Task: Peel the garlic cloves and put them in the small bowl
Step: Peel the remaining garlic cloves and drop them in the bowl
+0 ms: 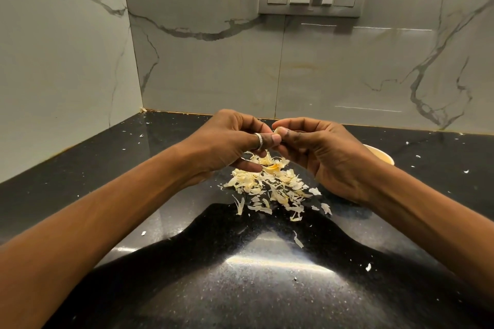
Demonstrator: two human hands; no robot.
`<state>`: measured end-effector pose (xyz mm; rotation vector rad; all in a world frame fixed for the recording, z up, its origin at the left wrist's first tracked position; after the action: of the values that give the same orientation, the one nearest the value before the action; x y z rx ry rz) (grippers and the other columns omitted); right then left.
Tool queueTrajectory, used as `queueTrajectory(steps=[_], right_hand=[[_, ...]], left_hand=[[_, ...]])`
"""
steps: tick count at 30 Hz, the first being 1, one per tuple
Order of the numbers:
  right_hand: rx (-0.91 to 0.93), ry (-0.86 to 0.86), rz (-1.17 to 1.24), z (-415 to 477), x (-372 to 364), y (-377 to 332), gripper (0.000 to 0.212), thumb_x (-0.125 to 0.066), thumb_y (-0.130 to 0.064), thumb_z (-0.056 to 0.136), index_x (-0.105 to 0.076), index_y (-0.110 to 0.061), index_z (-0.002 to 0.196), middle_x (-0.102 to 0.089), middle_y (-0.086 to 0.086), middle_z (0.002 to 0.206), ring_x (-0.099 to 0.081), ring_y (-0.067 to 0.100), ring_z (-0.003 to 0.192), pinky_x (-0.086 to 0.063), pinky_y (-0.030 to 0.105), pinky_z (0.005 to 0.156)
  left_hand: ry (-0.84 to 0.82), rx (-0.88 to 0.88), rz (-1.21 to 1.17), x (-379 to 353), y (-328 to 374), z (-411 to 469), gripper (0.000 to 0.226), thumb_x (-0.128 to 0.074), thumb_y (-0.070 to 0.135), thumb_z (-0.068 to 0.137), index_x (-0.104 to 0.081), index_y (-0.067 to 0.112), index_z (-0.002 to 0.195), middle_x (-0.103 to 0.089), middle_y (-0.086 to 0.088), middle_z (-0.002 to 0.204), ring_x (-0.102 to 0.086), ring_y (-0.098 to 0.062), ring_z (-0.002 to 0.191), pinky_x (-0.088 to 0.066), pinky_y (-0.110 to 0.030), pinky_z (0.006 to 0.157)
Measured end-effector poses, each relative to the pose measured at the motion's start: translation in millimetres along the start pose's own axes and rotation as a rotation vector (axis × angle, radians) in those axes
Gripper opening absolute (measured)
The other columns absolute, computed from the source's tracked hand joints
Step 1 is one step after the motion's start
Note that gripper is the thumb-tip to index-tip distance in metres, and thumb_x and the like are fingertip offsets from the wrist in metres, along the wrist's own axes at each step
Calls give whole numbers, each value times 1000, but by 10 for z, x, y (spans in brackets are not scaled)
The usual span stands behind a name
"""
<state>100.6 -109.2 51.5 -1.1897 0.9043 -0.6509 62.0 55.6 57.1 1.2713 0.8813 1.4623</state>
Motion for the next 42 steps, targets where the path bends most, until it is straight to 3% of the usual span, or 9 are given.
queueTrajectory(steps=[6,10,14,20,27,32,35,39,42], right_hand=[[7,-3,-45,-12,-21,-18,33,-68,2,72,-71,3,105,-76,15,94,-72,16,78,-60,21,69],[4,15,-97,-23,-15,-35,34,-72,-2,64,-72,2,97,-76,15,92,-72,17,76,-60,21,69],[-16,27,-117,-23,8,-55,20,-68,8,76,-72,3,95,-74,15,88,-71,16,70,-60,21,65],[-37,24,-122,-44,-7,-69,28,-69,-3,59,-72,0,86,-73,13,82,-69,15,66,-59,19,62],[-93,15,-144,-6,17,-33,28,-69,5,73,-71,7,101,-72,17,87,-69,17,68,-57,19,60],[-103,6,-184,-13,3,-13,15,-66,11,84,-71,7,97,-71,17,88,-67,18,70,-59,20,63],[-115,13,-193,-7,-1,-9,14,-64,12,86,-71,6,95,-71,17,88,-67,18,70,-58,21,66],[-115,22,-166,-3,1,-25,18,-61,13,88,-69,10,103,-70,19,89,-67,17,67,-57,18,59],[-109,29,-157,-5,0,-36,18,-63,12,86,-69,10,102,-71,19,89,-68,18,68,-58,18,59]], left_hand=[[55,2,-14,27,-4,16,26,-79,22,81,-74,9,103,-71,-16,106,-68,-12,80,-61,-29,60],[39,-5,4,35,-2,11,18,-76,17,85,-75,12,101,-71,-12,99,-68,-12,78,-61,-28,60],[33,-60,41,63,23,-4,13,-75,14,86,-75,14,99,-72,-10,98,-69,-13,80,-62,-30,61],[36,-126,100,88,47,-14,17,-78,16,80,-75,12,96,-73,-16,95,-69,-19,77,-63,-34,60],[-25,-168,195,136,56,4,13,-77,11,79,-74,13,91,-73,-10,88,-70,-19,78,-63,-33,59],[-81,-184,242,150,71,-1,11,-77,12,79,-74,13,90,-72,-8,82,-69,-18,77,-60,-26,58],[-110,-162,245,133,68,-8,22,-76,22,74,-74,10,92,-71,-12,84,-67,-17,76,-59,-25,59],[-111,-131,237,130,30,12,10,-73,5,87,-72,10,97,-71,-1,82,-69,-13,76,-58,-23,59],[-59,-136,203,120,24,11,14,-75,7,84,-71,9,97,-72,-8,89,-70,-17,78,-60,-27,58]])
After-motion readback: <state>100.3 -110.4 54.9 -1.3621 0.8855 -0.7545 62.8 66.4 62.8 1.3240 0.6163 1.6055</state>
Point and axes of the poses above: each hand's wrist, its own z-axis towards the middle knuckle, its own x-axis out of the back of the hand, y = z × x, the point moved 3 cm from there along z, towards the middle knuckle
